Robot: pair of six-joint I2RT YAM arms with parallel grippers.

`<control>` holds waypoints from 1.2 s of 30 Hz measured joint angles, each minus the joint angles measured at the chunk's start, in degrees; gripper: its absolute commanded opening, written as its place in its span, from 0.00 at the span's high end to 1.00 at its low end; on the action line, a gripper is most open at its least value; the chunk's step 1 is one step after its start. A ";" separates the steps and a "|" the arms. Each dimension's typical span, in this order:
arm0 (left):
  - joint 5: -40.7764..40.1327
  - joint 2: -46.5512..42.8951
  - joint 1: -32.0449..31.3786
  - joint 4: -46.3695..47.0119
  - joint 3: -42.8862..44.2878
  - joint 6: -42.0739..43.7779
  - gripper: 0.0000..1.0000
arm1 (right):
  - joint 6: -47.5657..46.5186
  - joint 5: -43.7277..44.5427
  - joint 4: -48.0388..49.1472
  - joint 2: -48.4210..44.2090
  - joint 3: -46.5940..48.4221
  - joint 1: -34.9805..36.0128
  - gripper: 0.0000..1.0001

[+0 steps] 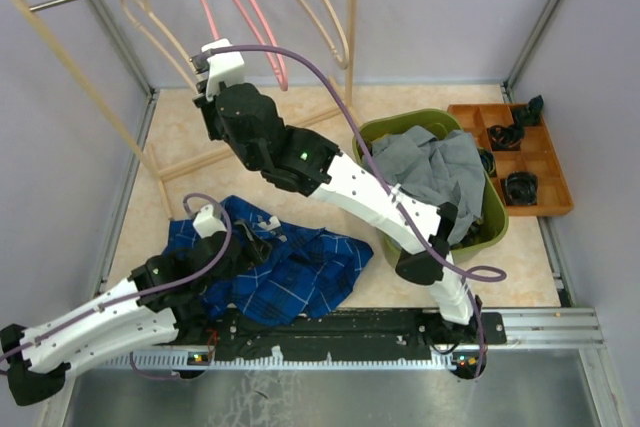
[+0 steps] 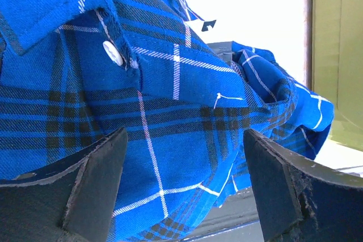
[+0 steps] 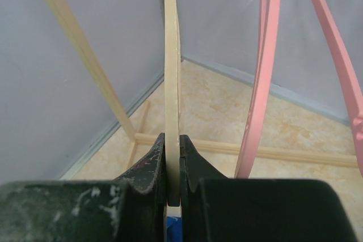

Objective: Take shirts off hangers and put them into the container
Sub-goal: Place the hanger at the clothesline.

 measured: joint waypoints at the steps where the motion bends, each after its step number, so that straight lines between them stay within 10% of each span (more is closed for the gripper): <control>1: 0.02 0.11 0.00 0.07 0.00 0.15 0.12 | 0.11 -0.24 0.00 0.11 0.02 -0.24 0.96; 14: 0.24 1.73 0.00 0.90 1.03 1.31 0.11 | 0.39 -2.21 1.66 3.82 2.56 -1.84 0.85; 21: 0.17 1.36 0.00 0.68 1.05 1.31 0.11 | 1.77 -5.38 2.73 2.75 0.76 -1.99 0.42; 25: -0.11 0.70 0.00 0.24 1.07 1.31 0.09 | 1.44 -11.26 3.45 -4.48 -9.64 -1.53 0.22; 36: -0.96 -0.33 0.00 -1.90 2.58 2.91 0.06 | 1.75 -19.96 15.47 -39.69 -53.90 0.83 0.13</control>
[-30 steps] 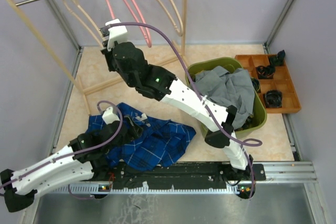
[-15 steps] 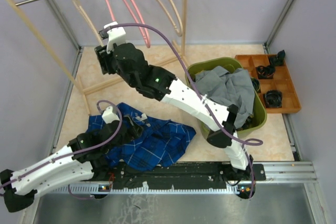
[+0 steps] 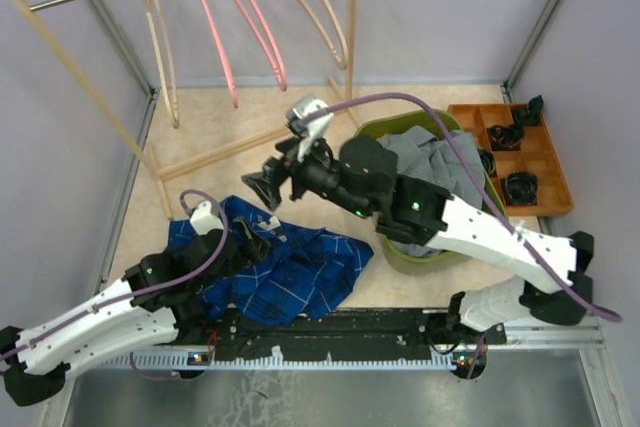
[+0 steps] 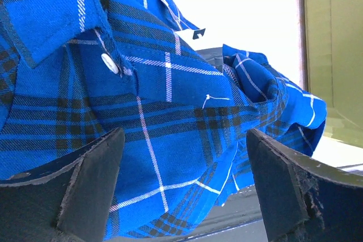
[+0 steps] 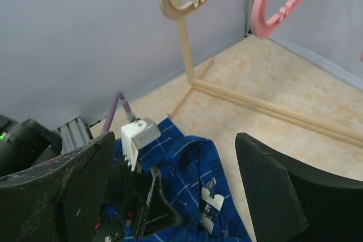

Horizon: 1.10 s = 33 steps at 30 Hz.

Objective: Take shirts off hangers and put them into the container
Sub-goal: Place the hanger at the clothesline, then pick up the shirt from the center of the board.

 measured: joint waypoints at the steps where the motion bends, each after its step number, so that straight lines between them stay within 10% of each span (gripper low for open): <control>1: 0.02 -0.02 0.00 -0.02 0.09 0.57 0.05 | 0.22 -0.44 1.11 -2.45 -3.28 0.11 0.13; 13: 1.11 1.25 0.00 1.66 0.28 4.59 0.01 | 11.50 -0.24 4.09 -19.80 -37.35 0.50 0.11; 22: 4.46 4.28 1.27 3.69 1.27 6.05 0.01 | 20.98 0.59 -2.38 -11.04 -41.20 0.55 0.06; 33: 18.78 5.51 17.42 6.62 1.86 11.30 0.01 | 30.58 -0.46 -0.68 -1.05 -41.05 -1.07 0.04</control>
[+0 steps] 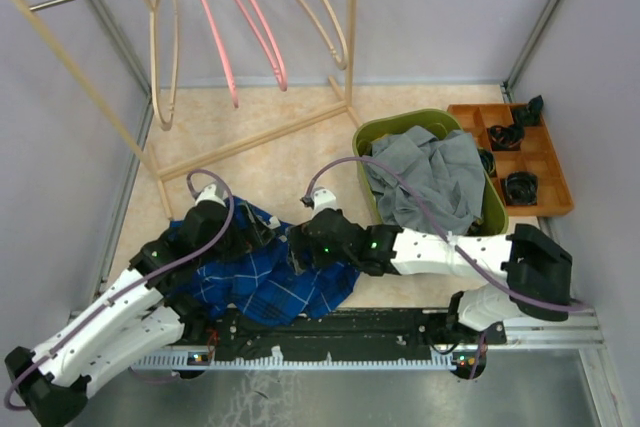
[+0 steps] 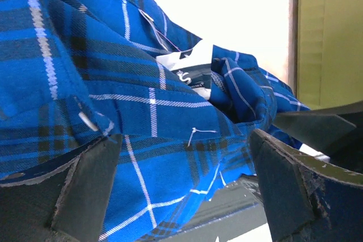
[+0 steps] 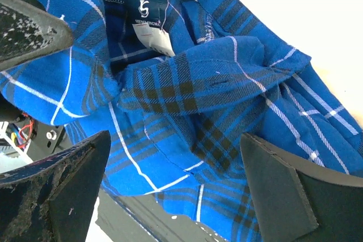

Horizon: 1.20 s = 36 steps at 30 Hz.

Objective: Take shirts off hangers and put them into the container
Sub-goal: Pick up the shirt from the center of the board.

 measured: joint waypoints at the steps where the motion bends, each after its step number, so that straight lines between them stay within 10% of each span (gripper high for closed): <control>1: 1.42 0.70 1.20 0.15 0.20 0.52 0.01 | 0.48 0.00 0.37 0.52 0.02 0.00 0.03; 22: -3.23 -2.93 9.55 -10.58 10.86 2.34 0.01 | 1.97 5.77 0.35 16.68 15.56 0.09 0.08; 24: -3.72 -2.86 9.55 -10.86 11.28 2.91 0.01 | 1.31 7.69 -1.25 19.85 17.38 0.09 0.16; 30: -3.50 -1.95 9.55 -10.82 10.84 3.63 0.01 | -1.07 9.11 -6.25 22.08 20.20 0.20 0.92; 36: -3.56 -3.58 9.55 -10.82 9.77 3.61 0.01 | -6.93 13.60 -5.88 6.14 19.39 0.31 0.95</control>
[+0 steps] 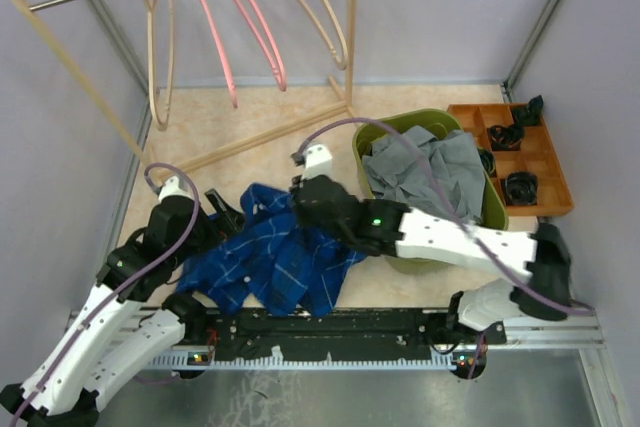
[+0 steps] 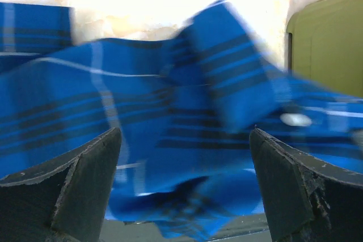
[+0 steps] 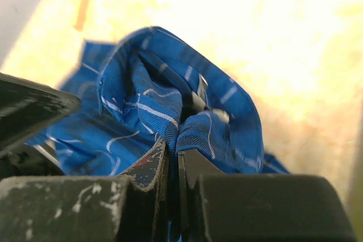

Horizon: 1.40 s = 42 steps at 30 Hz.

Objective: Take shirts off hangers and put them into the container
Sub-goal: Pick up the shirt from the center of the board.

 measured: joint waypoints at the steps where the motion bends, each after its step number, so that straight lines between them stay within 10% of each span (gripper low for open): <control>1: -0.07 -0.42 0.00 0.02 0.00 0.00 0.01 | -1.81 1.44 0.07 -3.85 0.09 0.00 0.96; 12: -0.02 -2.32 0.00 1.27 -2.12 0.11 0.01 | -11.28 -8.74 4.87 -18.34 -9.35 0.57 0.93; 19: -0.04 -2.38 0.00 1.40 -3.08 1.18 0.01 | -4.33 -18.03 -1.79 -12.46 -20.85 7.45 0.68; 26: 0.48 -0.46 0.00 2.05 -3.45 2.64 0.01 | -1.79 -9.92 -13.40 -10.75 -10.29 7.58 0.22; 42: 5.01 2.19 0.00 3.96 -3.45 4.96 0.01 | 1.29 -7.17 -12.39 5.27 -8.28 0.52 0.01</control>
